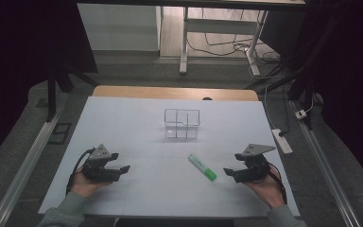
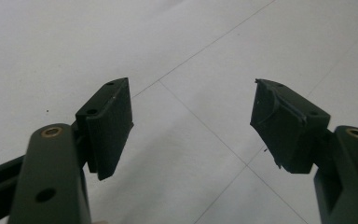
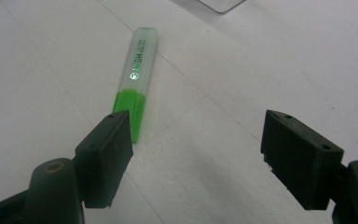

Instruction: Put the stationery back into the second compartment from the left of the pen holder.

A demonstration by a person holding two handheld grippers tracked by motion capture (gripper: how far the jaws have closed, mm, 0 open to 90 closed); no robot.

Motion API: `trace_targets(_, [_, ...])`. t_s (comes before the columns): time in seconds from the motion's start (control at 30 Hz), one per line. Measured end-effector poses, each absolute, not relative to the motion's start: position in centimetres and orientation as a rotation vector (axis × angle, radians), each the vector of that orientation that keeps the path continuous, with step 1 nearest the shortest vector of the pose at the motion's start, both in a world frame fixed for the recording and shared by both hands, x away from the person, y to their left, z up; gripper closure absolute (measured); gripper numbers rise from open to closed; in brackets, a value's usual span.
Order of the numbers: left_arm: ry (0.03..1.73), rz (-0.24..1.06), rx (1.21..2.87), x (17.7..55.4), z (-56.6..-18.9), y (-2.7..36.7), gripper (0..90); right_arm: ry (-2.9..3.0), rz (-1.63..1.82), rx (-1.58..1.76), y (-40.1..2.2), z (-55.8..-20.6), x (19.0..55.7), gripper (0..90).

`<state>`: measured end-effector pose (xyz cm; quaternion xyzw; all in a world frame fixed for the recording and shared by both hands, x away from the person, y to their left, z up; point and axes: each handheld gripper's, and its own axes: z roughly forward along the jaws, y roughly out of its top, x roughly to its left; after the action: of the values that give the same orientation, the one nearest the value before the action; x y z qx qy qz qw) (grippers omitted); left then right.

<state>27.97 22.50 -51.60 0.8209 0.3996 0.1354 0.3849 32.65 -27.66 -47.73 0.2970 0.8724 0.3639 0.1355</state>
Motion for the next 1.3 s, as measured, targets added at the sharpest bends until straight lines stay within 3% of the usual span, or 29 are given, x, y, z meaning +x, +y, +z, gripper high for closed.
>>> trace_targets(0.8, [1.022, 0.352, 2.106, 28.0, -51.8, 22.4, 29.1, 2.701, 0.927, 0.810, -22.7, -48.4, 33.7, 24.5])
trace_targets(1.3, [1.018, 0.353, 2.112, 28.1, -51.8, 22.3, 29.2, 2.820, 0.660, 0.780, -18.3, -49.0, 35.1, 28.1])
